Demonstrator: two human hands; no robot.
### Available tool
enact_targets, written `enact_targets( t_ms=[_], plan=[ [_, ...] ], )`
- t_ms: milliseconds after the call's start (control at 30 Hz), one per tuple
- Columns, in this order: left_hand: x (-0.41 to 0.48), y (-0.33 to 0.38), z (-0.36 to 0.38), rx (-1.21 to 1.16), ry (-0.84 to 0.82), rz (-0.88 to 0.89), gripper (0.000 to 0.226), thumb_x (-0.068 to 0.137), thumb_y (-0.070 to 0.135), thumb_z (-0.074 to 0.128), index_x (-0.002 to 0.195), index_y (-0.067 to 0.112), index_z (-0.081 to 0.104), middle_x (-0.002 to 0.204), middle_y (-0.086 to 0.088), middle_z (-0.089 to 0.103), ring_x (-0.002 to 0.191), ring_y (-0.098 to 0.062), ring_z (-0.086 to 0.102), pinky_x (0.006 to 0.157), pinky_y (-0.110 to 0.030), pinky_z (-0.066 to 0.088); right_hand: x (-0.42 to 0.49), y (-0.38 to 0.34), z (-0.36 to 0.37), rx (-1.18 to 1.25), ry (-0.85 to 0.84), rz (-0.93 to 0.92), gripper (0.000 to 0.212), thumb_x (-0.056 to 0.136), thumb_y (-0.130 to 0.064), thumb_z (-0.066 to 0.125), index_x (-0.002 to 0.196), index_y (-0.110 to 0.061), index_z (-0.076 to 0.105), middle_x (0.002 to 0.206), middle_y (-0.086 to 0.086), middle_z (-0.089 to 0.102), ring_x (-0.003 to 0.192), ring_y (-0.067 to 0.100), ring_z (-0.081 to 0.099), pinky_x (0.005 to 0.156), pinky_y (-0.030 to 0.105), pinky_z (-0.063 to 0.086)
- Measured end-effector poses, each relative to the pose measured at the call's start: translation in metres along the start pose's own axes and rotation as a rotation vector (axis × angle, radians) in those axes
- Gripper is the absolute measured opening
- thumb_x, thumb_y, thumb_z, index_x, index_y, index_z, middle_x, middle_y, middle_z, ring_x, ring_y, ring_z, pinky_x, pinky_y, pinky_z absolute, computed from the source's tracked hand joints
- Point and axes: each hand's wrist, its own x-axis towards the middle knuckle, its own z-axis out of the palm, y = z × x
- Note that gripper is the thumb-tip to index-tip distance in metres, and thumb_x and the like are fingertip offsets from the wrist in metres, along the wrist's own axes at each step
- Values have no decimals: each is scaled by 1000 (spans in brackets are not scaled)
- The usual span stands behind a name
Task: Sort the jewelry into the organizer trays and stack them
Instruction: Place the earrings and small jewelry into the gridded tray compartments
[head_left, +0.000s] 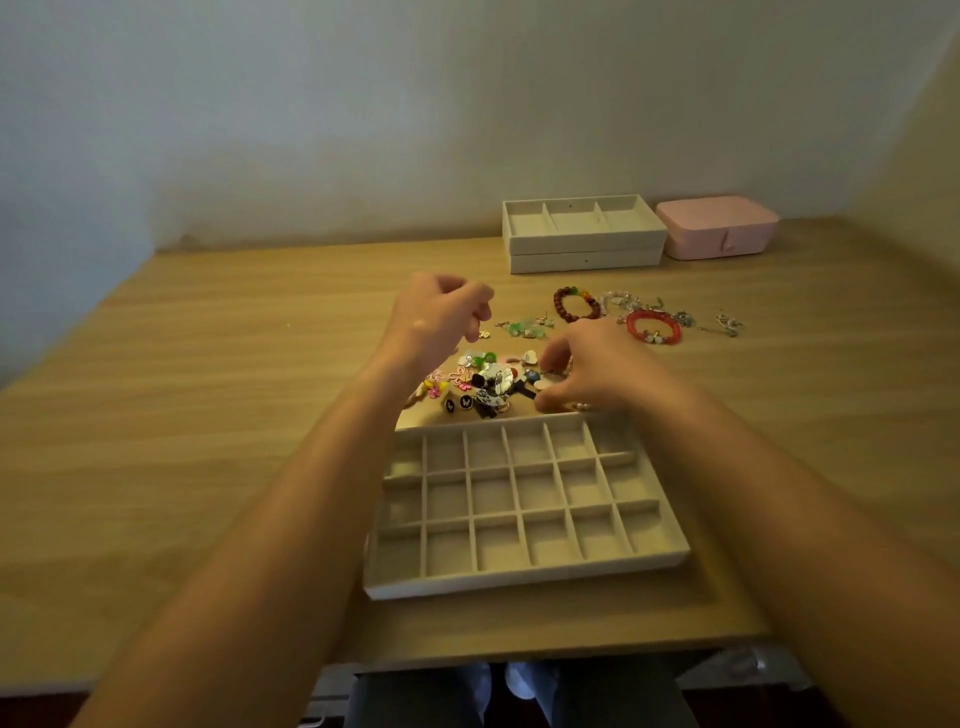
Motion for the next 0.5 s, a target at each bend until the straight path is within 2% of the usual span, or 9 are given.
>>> enact_targets(
  t_ms=[100,200,267,367,433,500],
  plan=[
    [1,-7,5,-111,-13,10,27,94,21,57,71,10,68,56,-4,58,52,-14,45,50,-22,35,4,7,2,-9,5,-26,30,79,-37,85,104,-22,76,99,-8,72,90,6,64,88,35,59],
    [-5,-11,7,-113,-61,41,26,96,15,56,75,5,68,58,-7,57,45,-6,44,44,-14,34,7,13,5,-33,67,-89,16,91,-38,73,102,-26,77,93,-13,72,86,2,63,90,35,57],
    [-7,-13,5,-99,-93,60,25,96,14,57,77,5,70,60,-8,60,46,-5,45,45,-14,34,10,17,6,-9,107,-115,16,96,-35,67,105,-25,77,92,-13,71,84,0,62,86,34,58],
    [-9,-14,1,-45,-54,106,18,94,15,61,81,12,73,66,-5,66,55,-7,52,53,-17,39,8,21,7,166,197,-140,14,96,-32,67,103,-23,76,92,-11,71,84,3,64,81,32,60],
    [-12,-15,0,34,-51,145,13,93,13,61,94,17,74,81,-1,70,67,-3,58,62,-16,44,5,20,5,363,262,-142,11,95,-29,69,99,-21,76,88,-8,73,82,8,67,78,32,60],
    [-18,-15,0,98,-125,150,22,94,11,62,111,23,69,101,3,70,84,-5,63,73,-19,50,-1,15,2,585,271,-138,10,94,-25,70,97,-18,76,85,-4,75,79,12,70,75,33,61]
  ],
)
